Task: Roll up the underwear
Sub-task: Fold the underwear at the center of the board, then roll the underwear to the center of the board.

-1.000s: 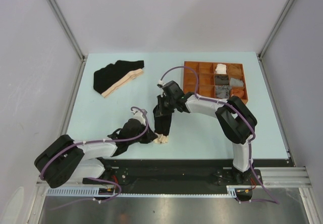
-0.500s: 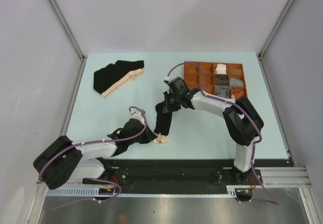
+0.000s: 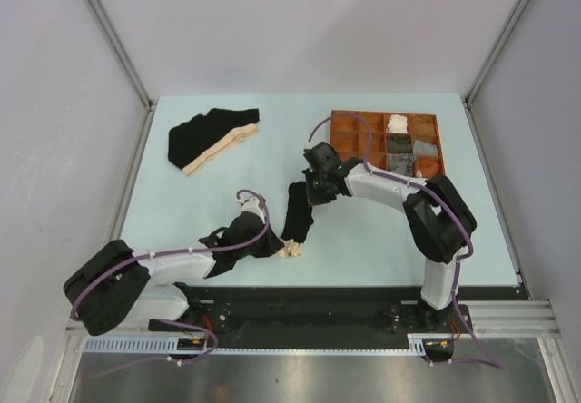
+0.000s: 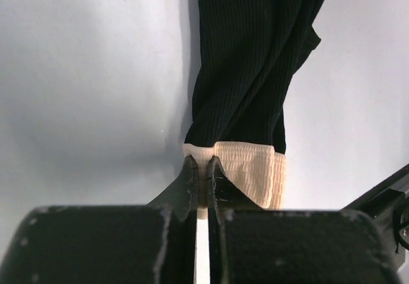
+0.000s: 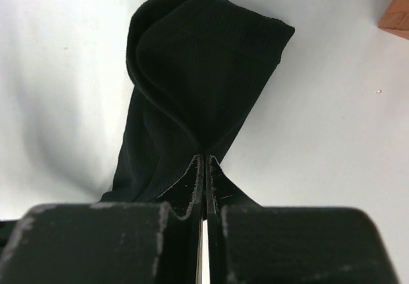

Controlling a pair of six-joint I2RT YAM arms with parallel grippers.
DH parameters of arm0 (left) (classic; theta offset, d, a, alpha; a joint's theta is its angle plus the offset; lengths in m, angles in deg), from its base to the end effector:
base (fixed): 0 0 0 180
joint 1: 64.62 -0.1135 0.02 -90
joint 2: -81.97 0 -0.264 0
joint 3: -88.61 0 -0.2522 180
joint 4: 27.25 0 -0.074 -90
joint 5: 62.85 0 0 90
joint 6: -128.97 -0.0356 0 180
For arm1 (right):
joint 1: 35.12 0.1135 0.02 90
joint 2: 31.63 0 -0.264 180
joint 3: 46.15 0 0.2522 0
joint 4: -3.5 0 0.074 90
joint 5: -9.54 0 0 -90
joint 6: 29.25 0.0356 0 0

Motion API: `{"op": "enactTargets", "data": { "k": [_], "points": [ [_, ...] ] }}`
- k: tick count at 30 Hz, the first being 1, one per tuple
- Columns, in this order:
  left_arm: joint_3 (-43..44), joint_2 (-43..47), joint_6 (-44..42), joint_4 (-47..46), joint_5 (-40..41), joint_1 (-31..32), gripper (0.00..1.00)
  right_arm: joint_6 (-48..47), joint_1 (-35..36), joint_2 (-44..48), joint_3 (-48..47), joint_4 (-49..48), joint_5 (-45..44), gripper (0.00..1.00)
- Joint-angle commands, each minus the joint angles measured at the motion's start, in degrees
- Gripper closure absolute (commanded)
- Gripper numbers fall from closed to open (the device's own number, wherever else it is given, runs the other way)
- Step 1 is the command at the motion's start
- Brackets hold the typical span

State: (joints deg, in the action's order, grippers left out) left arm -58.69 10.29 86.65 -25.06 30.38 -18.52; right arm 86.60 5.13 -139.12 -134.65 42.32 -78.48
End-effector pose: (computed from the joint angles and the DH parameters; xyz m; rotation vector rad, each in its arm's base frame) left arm 0.1509 -0.1539 0.1334 -0.0642 2.4142 -0.7537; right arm 0.3016 0.2569 0.1905 -0.3455 2.6297 0.4558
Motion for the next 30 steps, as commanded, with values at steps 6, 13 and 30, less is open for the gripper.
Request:
{"op": "enactTargets", "data": {
  "k": [6, 13, 30],
  "points": [
    [2.2, -3.0, -1.5, 7.5, 3.0, 4.4, 1.0, 0.2, -1.0, -4.1, -1.5, -5.2, -3.4, 1.0],
    [3.8, -2.8, -2.1, 8.9, 3.8, 5.5, 1.0, 0.0, -0.4, 3.2, -1.4, -0.9, -3.9, 0.4],
    [5.5, -0.3, -0.4, 11.1, 4.9, 6.6, 1.0, 17.1, 7.6, 8.6, 5.1, 5.7, 10.3, 0.63]
  ]
}}
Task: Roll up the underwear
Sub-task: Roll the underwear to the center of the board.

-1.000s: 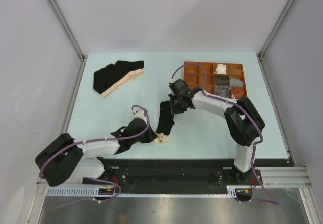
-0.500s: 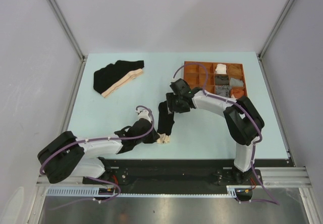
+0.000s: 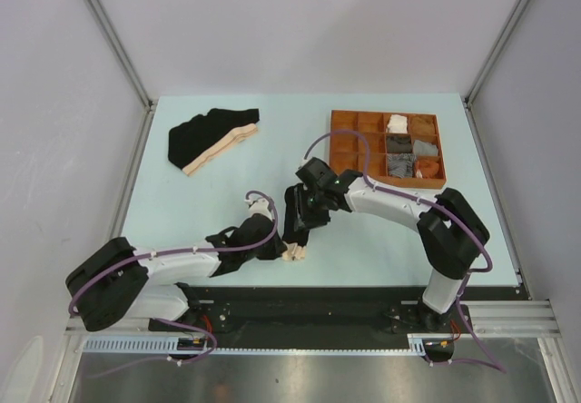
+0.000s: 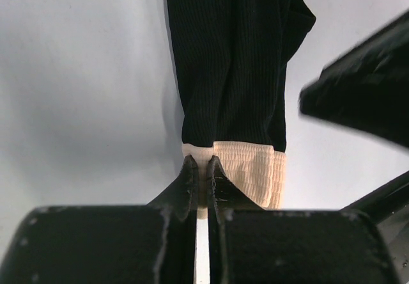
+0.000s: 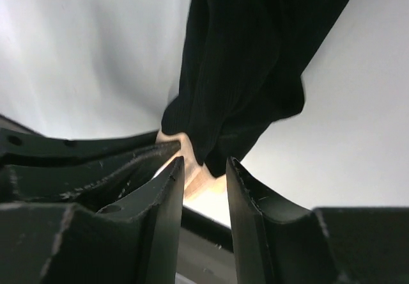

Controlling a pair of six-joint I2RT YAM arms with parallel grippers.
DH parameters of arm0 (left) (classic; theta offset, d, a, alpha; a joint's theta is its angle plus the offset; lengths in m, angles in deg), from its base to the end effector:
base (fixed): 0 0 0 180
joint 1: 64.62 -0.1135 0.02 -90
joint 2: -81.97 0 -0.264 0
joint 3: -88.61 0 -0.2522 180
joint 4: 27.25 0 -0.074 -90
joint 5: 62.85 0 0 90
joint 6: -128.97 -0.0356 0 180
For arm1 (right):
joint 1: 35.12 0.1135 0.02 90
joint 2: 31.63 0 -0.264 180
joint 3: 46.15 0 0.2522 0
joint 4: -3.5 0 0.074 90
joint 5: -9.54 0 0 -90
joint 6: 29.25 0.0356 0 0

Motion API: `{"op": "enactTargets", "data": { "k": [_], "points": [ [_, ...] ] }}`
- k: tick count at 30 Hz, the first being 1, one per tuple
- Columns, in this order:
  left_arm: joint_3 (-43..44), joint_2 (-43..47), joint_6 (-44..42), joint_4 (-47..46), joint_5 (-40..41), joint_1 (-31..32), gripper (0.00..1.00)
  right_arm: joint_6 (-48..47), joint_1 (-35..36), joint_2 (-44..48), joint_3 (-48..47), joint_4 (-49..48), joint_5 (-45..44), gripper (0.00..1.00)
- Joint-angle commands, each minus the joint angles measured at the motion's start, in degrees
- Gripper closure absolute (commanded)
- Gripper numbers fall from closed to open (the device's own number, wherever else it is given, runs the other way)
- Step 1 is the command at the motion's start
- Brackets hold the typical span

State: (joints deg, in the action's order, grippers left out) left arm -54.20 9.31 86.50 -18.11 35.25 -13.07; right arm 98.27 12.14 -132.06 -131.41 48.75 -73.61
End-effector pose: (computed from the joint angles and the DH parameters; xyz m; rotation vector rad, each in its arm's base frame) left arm 0.1435 -0.1727 0.1424 0.0134 2.4447 -0.6653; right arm 0.2447 0.2711 0.2120 -0.2792 2.7602 0.6164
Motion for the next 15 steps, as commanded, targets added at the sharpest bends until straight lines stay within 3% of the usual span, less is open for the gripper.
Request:
{"op": "enactTargets", "data": {
  "k": [1, 9, 15],
  "points": [
    [1.1, 0.7, -0.2, 4.3, 0.2, 1.3, 1.0, 5.9, 1.2, 1.7, 2.2, -1.2, 5.9, 0.64],
    [1.7, 0.5, -0.2, 4.2, 0.4, 1.9, 1.0, 8.2, 4.1, 0.9, 2.9, -2.7, 6.2, 0.81],
    [2.0, 0.3, -0.2, 4.2, 1.0, 2.2, 1.0, 8.1, 5.0, 1.2, 2.9, 0.8, 4.1, 0.81]
  ]
}}
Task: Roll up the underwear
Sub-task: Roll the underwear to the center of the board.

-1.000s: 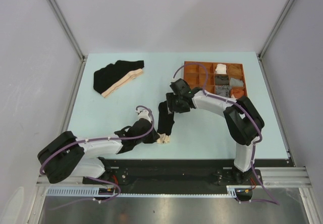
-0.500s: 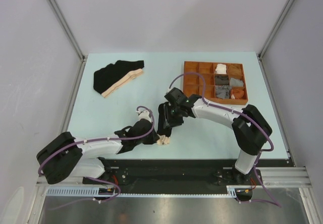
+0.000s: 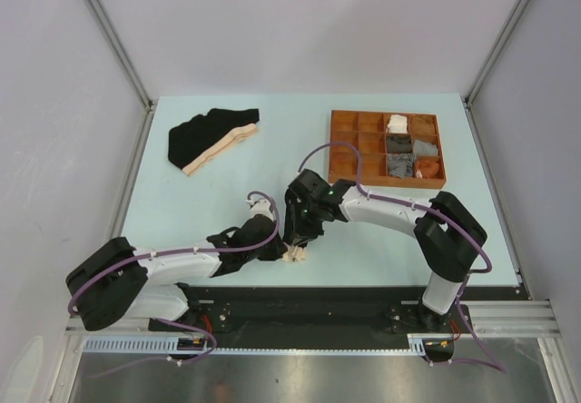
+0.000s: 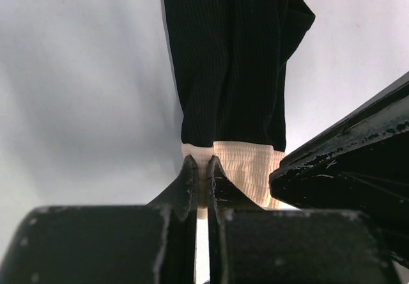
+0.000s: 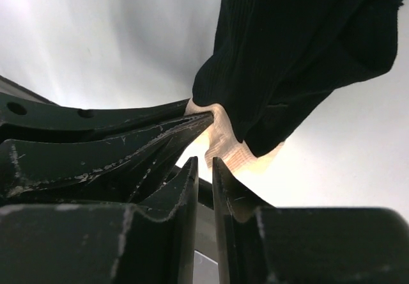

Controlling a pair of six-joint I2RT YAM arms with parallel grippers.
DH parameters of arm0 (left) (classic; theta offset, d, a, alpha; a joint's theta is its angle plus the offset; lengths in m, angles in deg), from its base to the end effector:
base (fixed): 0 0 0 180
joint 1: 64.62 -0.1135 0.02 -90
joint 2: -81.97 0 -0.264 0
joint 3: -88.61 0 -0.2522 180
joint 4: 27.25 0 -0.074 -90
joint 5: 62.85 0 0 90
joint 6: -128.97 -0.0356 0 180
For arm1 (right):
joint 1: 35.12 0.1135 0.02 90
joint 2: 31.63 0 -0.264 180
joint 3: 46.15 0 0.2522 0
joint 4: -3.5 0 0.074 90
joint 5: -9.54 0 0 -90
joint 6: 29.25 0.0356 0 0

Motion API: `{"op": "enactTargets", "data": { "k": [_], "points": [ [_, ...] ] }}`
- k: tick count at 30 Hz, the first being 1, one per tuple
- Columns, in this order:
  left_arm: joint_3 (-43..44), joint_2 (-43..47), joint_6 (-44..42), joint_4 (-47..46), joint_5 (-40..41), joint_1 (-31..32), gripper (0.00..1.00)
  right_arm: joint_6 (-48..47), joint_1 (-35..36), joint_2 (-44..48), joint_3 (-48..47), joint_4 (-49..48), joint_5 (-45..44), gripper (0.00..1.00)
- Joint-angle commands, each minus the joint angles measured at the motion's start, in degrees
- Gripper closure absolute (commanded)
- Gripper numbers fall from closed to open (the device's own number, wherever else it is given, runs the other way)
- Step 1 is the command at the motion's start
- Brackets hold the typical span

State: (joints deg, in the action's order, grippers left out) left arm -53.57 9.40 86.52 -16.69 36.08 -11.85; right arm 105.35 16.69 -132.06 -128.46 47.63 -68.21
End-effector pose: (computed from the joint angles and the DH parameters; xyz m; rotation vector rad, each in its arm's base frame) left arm 0.1405 -0.1757 0.1440 0.0330 2.4510 -0.6507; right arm 0.2155 0.2862 0.1984 -0.2577 2.8738 0.7374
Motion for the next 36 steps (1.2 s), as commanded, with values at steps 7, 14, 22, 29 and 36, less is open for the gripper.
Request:
{"op": "enactTargets", "data": {
  "k": [7, 14, 22, 29, 36],
  "points": [
    [1.4, 0.6, -0.3, 2.8, 0.3, 1.3, 1.0, 2.1, 1.5, -0.1, 0.3, 2.2, -2.3, 0.75],
    [1.3, 1.4, -0.3, 4.5, 0.6, 1.4, 1.0, 2.6, 2.2, -1.4, 0.4, 2.2, -3.0, 0.7],
    [0.9, 2.8, 0.0, 4.7, 0.9, 1.5, 1.0, 2.8, 3.1, -3.6, 0.9, 1.7, -3.8, 0.66],
    [-0.1, 4.6, 0.2, 4.0, 0.4, 1.5, 1.0, 3.5, 3.4, -4.0, 2.3, 1.1, -7.1, 0.89],
    [-0.1, 9.7, 1.2, 7.3, 2.1, 1.5, 0.56, 4.4, 3.5, -2.3, 3.9, 1.0, -9.6, 1.0]
  ]
}}
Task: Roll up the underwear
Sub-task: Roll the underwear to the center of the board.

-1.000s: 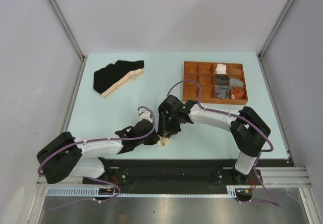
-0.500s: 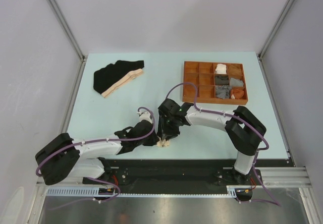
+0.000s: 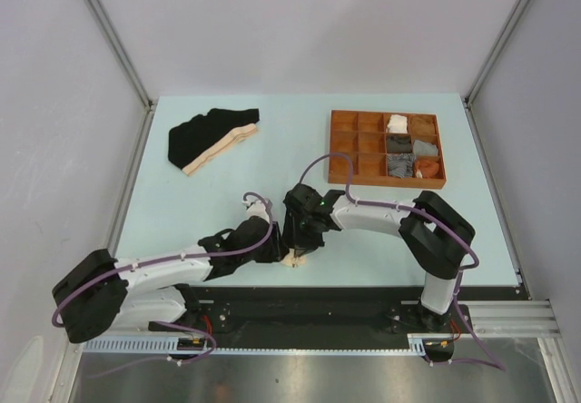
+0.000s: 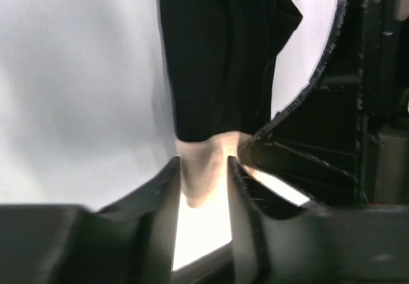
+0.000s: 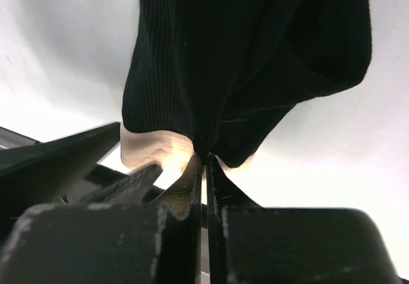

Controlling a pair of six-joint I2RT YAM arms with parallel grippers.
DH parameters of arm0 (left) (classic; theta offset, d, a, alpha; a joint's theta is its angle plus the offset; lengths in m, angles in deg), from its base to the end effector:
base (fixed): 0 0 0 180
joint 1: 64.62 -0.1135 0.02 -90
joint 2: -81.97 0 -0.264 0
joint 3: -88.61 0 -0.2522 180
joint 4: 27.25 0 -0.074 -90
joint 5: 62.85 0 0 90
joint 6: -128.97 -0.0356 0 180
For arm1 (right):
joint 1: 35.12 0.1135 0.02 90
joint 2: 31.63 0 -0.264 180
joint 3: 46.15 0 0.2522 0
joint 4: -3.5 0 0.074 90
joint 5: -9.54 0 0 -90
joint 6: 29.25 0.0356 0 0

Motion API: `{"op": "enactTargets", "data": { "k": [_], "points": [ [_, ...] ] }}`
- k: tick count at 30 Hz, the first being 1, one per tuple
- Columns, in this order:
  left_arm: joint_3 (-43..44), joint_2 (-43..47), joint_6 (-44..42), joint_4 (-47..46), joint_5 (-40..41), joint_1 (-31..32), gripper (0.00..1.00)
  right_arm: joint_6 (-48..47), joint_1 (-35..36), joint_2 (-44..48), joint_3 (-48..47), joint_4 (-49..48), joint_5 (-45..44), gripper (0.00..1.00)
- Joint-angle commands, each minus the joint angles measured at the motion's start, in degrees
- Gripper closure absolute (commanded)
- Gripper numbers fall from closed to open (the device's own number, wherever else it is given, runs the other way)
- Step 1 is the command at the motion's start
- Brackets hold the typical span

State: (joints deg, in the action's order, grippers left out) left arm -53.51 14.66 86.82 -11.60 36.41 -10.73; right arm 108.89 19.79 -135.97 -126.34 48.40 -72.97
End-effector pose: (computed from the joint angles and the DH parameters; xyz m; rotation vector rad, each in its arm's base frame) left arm 0.1313 -0.1702 0.1559 0.0471 2.4483 -0.6597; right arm 0.2000 0.2928 0.1640 -0.2109 2.9582 0.5500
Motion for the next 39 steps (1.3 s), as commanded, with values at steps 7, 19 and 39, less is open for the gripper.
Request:
{"op": "enactTargets", "data": {
  "k": [7, 19, 39],
  "points": [
    [-2.7, 9.3, 3.9, 4.0, 4.1, -0.9, 0.43, 1.2, 0.2, 4.0, 3.8, -0.4, -5.7, 1.0],
    [-6.3, 5.3, 4.5, -4.6, -0.2, -2.4, 0.59, 1.7, 0.1, 3.8, 5.2, -1.9, -4.7, 1.0],
    [-7.6, 7.4, 6.9, -4.5, 0.9, -2.4, 0.59, 1.9, -0.2, 4.1, 5.7, -2.5, -3.8, 1.0]
  ]
}}
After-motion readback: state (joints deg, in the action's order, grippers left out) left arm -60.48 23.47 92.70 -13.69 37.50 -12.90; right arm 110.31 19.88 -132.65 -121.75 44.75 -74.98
